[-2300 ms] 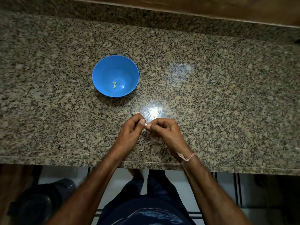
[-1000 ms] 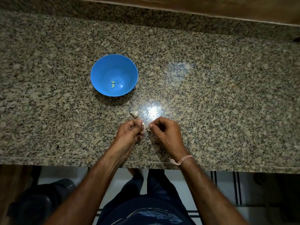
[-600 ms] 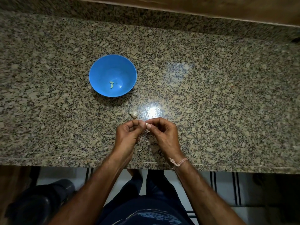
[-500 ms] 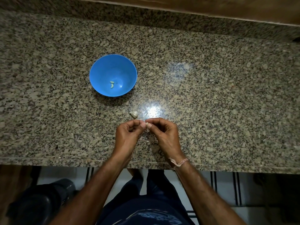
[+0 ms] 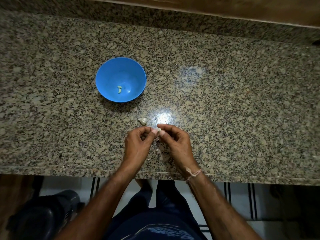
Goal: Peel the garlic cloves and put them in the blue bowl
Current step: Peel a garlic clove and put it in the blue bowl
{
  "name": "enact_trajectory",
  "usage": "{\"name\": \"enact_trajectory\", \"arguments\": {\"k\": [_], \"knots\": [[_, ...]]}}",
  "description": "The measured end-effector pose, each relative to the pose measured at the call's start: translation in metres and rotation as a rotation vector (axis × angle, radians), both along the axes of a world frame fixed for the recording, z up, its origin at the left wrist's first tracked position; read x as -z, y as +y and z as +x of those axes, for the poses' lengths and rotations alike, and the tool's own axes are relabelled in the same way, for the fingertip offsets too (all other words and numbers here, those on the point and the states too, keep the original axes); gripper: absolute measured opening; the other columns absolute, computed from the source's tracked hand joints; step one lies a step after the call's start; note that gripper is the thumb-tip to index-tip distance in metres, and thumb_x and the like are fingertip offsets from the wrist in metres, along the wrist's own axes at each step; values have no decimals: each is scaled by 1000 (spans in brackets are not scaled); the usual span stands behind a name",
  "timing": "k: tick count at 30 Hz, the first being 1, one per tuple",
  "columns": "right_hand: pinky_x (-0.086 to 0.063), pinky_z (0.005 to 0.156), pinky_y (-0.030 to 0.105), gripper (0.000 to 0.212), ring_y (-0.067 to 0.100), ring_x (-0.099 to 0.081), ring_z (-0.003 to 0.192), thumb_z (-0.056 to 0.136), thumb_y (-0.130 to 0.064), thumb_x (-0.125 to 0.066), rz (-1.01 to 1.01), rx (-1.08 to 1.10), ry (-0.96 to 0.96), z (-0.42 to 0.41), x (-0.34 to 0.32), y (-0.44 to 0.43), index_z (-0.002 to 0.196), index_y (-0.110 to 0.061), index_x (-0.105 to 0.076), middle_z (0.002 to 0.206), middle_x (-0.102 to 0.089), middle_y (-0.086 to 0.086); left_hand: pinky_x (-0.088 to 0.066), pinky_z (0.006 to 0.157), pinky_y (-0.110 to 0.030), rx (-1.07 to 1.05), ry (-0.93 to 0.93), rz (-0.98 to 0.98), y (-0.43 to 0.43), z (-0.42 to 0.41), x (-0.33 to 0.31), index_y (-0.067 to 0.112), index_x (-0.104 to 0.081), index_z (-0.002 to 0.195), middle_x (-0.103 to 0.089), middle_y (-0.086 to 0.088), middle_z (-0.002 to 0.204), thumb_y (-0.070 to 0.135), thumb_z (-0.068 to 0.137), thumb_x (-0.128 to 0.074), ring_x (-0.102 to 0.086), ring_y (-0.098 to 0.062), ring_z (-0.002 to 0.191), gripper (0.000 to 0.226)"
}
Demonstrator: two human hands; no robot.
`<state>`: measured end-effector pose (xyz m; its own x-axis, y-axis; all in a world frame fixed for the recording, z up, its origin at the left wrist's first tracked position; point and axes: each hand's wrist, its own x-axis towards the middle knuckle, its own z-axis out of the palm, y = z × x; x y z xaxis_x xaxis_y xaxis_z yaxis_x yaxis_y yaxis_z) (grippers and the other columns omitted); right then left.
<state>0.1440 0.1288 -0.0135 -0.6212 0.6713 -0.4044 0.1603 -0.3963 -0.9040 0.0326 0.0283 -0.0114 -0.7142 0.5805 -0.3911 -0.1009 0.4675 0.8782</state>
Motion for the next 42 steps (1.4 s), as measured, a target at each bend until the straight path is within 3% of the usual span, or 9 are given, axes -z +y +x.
{"name": "enact_trajectory", "arguments": {"k": [6,12,15,19,24,31,35,39,42], "knots": [[-59,80,24,21,15,-70,89,98,0,-64,-282,67,38,6,0,6,112,-11,-75,100,-76,5,-56,65,-19,15,242,-106,4,6,7,23,-75,95,-72,11,82,20,93,-76,-67,-4,76,4],[-61,73,26,18,21,-69,82,91,-2,-74,-365,57,15,9,2,12,109,-4,-69,94,-74,10,-60,74,-33,41,365,-127,4,9,3,26,-74,109,-74,12,95,21,99,-67,-68,-3,85,13],[-62,73,29,20,21,-70,79,89,-5,-77,-351,30,-1,9,0,11,107,-1,-69,93,-75,13,-61,79,-35,46,261,-56,2,9,1,30,-75,111,-75,18,96,21,101,-64,-69,1,92,17],[-62,78,30,14,22,-72,82,90,-4,-75,-263,-5,-21,7,-1,9,103,-1,-72,97,-78,14,-62,82,-37,53,162,37,-4,8,-5,28,-77,107,-76,17,100,25,94,-75,-69,-3,96,14],[-62,90,40,20,27,-75,97,94,-3,-71,-6,-95,-80,-1,-1,2,113,-2,-74,105,-78,11,-59,72,-31,25,315,-77,-15,5,-1,28,-75,102,-73,16,93,29,95,-74,-67,-1,87,7],[-55,93,15,31,-10,-65,106,94,-1,-70,338,-123,-256,7,6,12,121,-17,-72,114,-68,-18,-54,72,-15,-57,416,-169,-46,-31,16,18,-74,113,-69,6,104,13,94,-74,-65,-4,87,19],[-54,89,13,34,-6,-65,102,94,0,-70,440,-117,-311,18,7,10,123,-16,-72,116,-67,-16,-44,62,-3,49,523,-171,-50,-16,16,15,-65,122,-56,5,114,15,92,-77,-56,4,84,31],[-51,86,8,37,-10,-63,105,94,1,-70,440,-95,-321,29,9,4,128,-14,-70,124,-67,-7,-54,80,-20,328,534,-110,-31,16,25,15,-59,135,-57,0,122,24,87,-82,-59,-12,101,54],[-55,90,16,39,-3,-66,105,92,-3,-74,449,-70,-316,36,11,1,128,-16,-70,120,-71,-5,-57,78,-35,394,586,-99,-12,18,30,15,-61,134,-57,0,118,20,85,-84,-58,-16,103,54]]}}
